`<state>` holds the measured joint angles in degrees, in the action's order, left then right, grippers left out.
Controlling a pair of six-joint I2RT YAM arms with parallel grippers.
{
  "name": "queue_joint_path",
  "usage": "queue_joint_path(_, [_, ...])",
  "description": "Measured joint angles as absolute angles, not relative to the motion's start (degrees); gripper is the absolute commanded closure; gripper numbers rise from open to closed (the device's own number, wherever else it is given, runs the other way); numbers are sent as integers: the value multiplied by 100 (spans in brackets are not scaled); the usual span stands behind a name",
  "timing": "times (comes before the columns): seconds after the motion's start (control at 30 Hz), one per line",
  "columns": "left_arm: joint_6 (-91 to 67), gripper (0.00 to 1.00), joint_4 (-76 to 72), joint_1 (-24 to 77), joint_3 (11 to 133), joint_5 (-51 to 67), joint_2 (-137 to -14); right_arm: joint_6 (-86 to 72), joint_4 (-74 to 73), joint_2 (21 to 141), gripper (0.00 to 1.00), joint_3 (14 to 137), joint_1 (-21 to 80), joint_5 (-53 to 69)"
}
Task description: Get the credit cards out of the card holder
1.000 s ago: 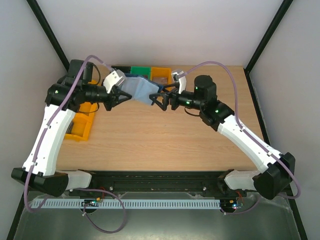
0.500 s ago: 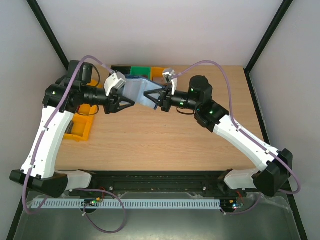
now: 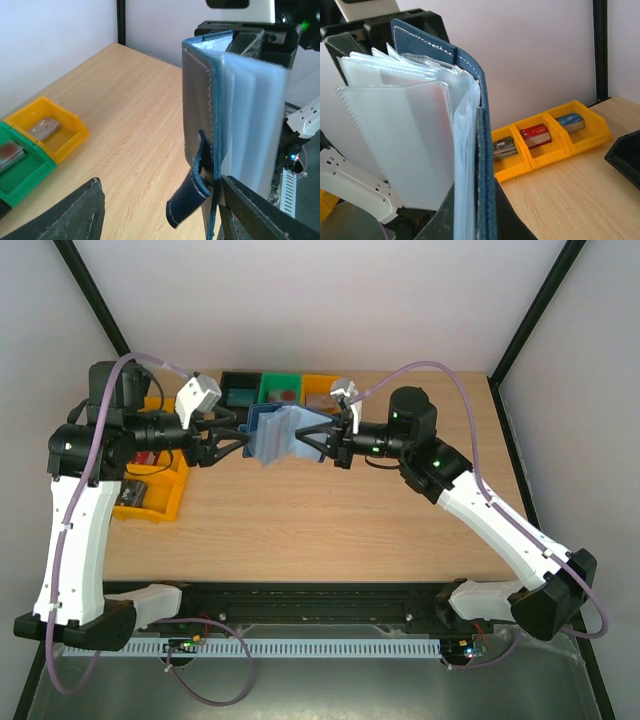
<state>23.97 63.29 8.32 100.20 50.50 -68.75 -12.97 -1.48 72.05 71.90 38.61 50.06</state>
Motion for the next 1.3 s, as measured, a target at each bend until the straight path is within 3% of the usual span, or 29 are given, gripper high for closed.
queue_joint_path(0.3, [2580,1,6407,1037,9950,5358,-7107,-1367,-266,7371,98,7505,3863,4890])
queue_joint_path(0.63, [2670,0,6401,1184,10020,5572,-7089,-1579,-515,7754,98,7861,3863,4665])
queue_joint_path(1.0, [1444,1,5190,2447,9979,3382,-7780,-2154,-554,8123,98,8134,3896,3999])
queue_joint_path(1.3, [1162,3,4871,2639,10123,2434,-8117,-2292,-639,8294,98,8204,3938,3835])
